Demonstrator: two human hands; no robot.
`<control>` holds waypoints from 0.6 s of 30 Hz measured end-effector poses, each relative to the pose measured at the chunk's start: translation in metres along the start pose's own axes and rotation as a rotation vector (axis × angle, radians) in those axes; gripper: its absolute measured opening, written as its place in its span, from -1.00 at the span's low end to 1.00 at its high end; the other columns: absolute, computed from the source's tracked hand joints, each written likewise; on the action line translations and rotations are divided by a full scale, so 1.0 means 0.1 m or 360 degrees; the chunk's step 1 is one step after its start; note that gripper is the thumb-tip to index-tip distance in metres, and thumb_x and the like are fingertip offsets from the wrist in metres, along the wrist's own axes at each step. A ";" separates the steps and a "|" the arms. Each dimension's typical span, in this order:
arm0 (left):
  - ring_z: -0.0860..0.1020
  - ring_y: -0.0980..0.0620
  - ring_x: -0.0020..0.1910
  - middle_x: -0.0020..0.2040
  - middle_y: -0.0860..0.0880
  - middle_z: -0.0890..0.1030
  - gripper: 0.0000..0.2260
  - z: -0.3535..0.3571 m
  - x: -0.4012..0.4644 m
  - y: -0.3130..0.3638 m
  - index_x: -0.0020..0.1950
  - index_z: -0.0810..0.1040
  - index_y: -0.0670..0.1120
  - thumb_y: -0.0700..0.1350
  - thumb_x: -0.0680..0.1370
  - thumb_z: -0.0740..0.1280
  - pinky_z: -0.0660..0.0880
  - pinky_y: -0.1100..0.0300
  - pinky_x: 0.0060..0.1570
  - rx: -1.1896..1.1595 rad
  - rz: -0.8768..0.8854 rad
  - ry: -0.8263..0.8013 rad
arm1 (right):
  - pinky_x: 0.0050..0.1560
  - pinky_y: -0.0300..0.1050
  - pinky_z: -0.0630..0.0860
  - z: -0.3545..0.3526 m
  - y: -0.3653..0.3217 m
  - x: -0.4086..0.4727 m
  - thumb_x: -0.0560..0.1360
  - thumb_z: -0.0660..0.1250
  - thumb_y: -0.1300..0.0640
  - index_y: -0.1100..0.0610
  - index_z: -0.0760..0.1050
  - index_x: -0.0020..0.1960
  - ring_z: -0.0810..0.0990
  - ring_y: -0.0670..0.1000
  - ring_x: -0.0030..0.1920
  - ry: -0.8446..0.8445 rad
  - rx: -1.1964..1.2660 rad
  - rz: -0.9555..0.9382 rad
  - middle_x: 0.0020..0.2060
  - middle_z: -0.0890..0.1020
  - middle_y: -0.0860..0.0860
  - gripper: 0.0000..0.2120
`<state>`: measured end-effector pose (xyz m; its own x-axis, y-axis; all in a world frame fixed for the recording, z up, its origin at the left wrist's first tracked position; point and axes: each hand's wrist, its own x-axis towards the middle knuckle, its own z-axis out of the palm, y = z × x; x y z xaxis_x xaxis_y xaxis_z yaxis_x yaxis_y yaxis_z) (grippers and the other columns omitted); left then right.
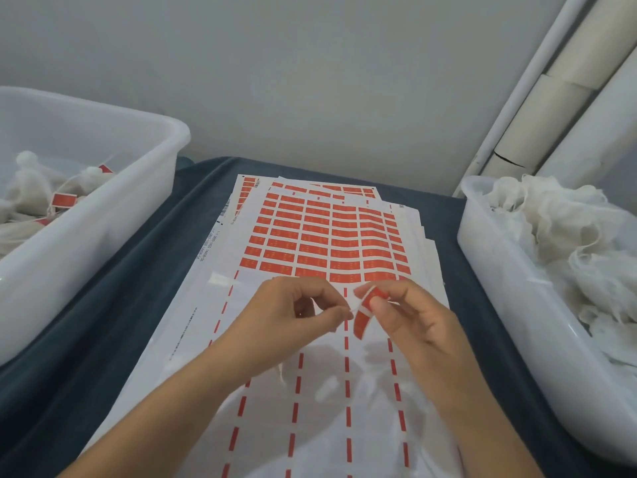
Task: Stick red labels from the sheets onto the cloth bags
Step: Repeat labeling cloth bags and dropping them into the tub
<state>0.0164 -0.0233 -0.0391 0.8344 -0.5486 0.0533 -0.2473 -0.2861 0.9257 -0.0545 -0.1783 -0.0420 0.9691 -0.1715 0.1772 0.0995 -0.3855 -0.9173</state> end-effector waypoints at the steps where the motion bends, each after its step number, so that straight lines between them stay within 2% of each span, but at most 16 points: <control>1: 0.47 0.17 -0.40 -0.36 0.28 0.58 -0.85 -0.01 0.00 0.00 -0.30 0.57 0.18 -0.03 0.46 0.37 0.41 0.46 -0.42 0.0015 0.0000 -0.0031 | -0.10 -0.62 0.35 0.00 0.02 0.00 0.36 0.24 -0.20 -0.10 0.49 -0.04 0.49 -0.38 0.06 -0.0007 -0.0084 -0.0022 -0.05 0.55 -0.44 -0.74; 5: 0.42 0.26 -0.46 -0.38 0.28 0.57 -0.86 -0.02 -0.01 0.01 -0.28 0.59 0.16 -0.06 0.46 0.38 0.33 0.51 -0.47 0.0035 -0.0025 -0.0104 | -0.05 -0.65 0.30 -0.02 0.06 0.00 0.35 0.19 -0.31 -0.16 0.43 -0.07 0.47 -0.34 0.08 -0.0050 -0.0391 -0.0128 -0.01 0.51 -0.42 -0.72; 7: 0.42 0.28 -0.46 -0.38 0.28 0.57 -0.87 -0.02 0.00 0.01 -0.26 0.61 0.15 -0.06 0.46 0.38 0.32 0.52 -0.47 0.0041 -0.0029 -0.0117 | -0.04 -0.67 0.28 -0.02 0.09 0.00 0.38 0.18 -0.27 -0.18 0.41 -0.08 0.45 -0.34 0.09 -0.0083 -0.0471 -0.0150 0.02 0.48 -0.43 -0.77; 12: 0.43 0.27 -0.43 -0.39 0.28 0.57 -0.87 -0.01 -0.01 0.01 -0.26 0.61 0.14 -0.07 0.45 0.39 0.35 0.51 -0.45 0.0036 -0.0036 -0.0123 | -0.01 -0.64 0.30 0.00 0.11 0.01 0.39 0.16 -0.22 -0.19 0.39 -0.09 0.47 -0.33 0.07 -0.0120 -0.0545 -0.0173 0.00 0.48 -0.43 -0.83; 16: 0.45 0.27 -0.41 -0.38 0.27 0.57 -0.85 -0.02 -0.01 0.01 -0.28 0.61 0.16 -0.07 0.45 0.39 0.35 0.52 -0.44 0.0039 -0.0039 -0.0126 | -0.01 -0.64 0.30 0.00 0.12 0.01 0.36 0.16 -0.23 -0.19 0.39 -0.11 0.47 -0.33 0.05 -0.0117 -0.0566 -0.0178 -0.11 0.53 -0.41 -0.82; 18: 0.46 0.27 -0.40 -0.38 0.26 0.57 -0.86 -0.02 -0.01 0.01 -0.28 0.61 0.15 -0.07 0.45 0.38 0.36 0.52 -0.42 0.0036 -0.0047 -0.0130 | -0.01 -0.65 0.28 0.00 0.13 0.01 0.37 0.16 -0.22 -0.20 0.38 -0.11 0.46 -0.34 0.06 -0.0118 -0.0587 -0.0199 -0.07 0.52 -0.41 -0.83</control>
<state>0.0161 -0.0215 -0.0378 0.7985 -0.6019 -0.0055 -0.2350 -0.3202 0.9177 -0.0524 -0.1833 -0.0534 0.9697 -0.0418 0.2409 0.1432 -0.7014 -0.6982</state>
